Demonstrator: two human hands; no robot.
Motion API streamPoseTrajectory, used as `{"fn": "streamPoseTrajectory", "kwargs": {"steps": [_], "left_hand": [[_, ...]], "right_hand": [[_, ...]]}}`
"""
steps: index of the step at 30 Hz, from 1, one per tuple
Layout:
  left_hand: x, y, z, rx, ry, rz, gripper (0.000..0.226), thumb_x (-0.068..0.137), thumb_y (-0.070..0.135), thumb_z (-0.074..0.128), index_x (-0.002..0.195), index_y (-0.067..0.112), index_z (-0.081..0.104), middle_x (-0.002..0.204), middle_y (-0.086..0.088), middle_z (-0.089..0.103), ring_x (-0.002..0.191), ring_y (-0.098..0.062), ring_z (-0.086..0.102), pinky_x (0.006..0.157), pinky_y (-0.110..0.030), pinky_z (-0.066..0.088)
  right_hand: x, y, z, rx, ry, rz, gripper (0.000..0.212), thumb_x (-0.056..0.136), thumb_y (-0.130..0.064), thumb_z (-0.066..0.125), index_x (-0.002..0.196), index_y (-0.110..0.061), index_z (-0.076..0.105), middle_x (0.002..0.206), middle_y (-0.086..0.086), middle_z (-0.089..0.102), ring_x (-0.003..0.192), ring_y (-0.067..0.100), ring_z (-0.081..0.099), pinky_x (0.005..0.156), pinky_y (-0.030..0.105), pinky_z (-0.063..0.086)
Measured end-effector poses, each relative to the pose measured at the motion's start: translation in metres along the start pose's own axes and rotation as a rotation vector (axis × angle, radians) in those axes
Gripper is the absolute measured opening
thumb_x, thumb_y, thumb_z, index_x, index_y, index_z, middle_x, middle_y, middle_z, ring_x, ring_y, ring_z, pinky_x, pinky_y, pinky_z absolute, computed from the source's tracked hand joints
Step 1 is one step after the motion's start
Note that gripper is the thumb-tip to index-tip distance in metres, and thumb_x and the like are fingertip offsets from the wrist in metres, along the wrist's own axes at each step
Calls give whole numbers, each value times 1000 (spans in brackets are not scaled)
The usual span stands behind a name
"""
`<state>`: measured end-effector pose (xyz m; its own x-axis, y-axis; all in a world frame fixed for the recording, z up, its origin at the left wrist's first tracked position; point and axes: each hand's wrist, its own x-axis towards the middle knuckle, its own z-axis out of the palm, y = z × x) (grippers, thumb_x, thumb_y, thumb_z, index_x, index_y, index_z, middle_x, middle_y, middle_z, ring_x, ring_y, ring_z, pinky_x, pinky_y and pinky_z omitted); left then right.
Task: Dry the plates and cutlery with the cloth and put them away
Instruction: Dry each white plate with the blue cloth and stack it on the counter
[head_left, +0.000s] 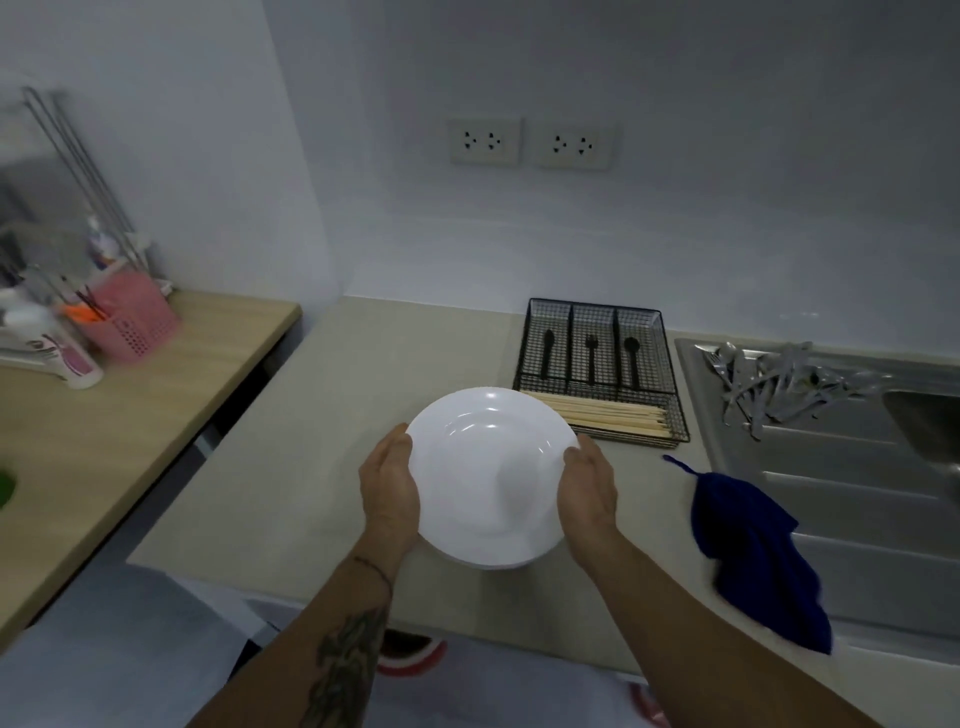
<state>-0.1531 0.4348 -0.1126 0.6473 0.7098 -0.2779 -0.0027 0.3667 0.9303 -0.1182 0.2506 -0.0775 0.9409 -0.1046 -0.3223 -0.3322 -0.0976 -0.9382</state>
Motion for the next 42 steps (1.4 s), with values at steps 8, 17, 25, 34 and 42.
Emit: {"fn": "streamPoseTrajectory", "kwargs": {"steps": [8, 17, 25, 34, 42], "left_hand": [[112, 58, -61, 38, -192, -54, 26, 90, 26, 62, 106, 11, 74, 108, -14, 73, 102, -41, 66, 90, -56, 54], [201, 96, -67, 62, -273, -116, 41, 73, 36, 64, 108, 17, 75, 110, -9, 73, 105, -38, 67, 93, -57, 53], [251, 92, -29, 56, -241, -142, 28, 89, 21, 58, 112, 14, 72, 110, -7, 72, 102, -32, 67, 94, -50, 54], [311, 75, 37, 151, -183, -107, 18, 92, 18, 57, 91, 21, 75, 94, -2, 73, 92, -27, 67, 93, -47, 55], [358, 69, 70, 197, -137, -89, 20, 80, 25, 61, 94, 24, 76, 97, 2, 73, 101, -26, 67, 98, -46, 52]], "right_hand": [[-8, -13, 133, 77, 147, 34, 41, 95, -26, 37, 133, -27, 53, 128, -4, 56, 112, 24, 53, 99, 40, 43], [13, -46, 214, 62, 251, -11, 17, 95, -21, 38, 103, -25, 52, 105, -2, 56, 99, 23, 53, 87, 34, 42], [76, -59, 240, -30, 287, 13, 33, 93, -25, 37, 114, -14, 60, 115, 7, 60, 108, 31, 56, 88, 39, 45], [169, -72, 249, 5, 272, 78, 44, 100, -27, 41, 143, -21, 45, 140, 5, 48, 112, 22, 46, 101, 42, 38], [231, -80, 262, 4, 235, 106, 44, 100, -27, 40, 144, -22, 43, 136, 2, 49, 118, 24, 48, 100, 38, 38]]}}
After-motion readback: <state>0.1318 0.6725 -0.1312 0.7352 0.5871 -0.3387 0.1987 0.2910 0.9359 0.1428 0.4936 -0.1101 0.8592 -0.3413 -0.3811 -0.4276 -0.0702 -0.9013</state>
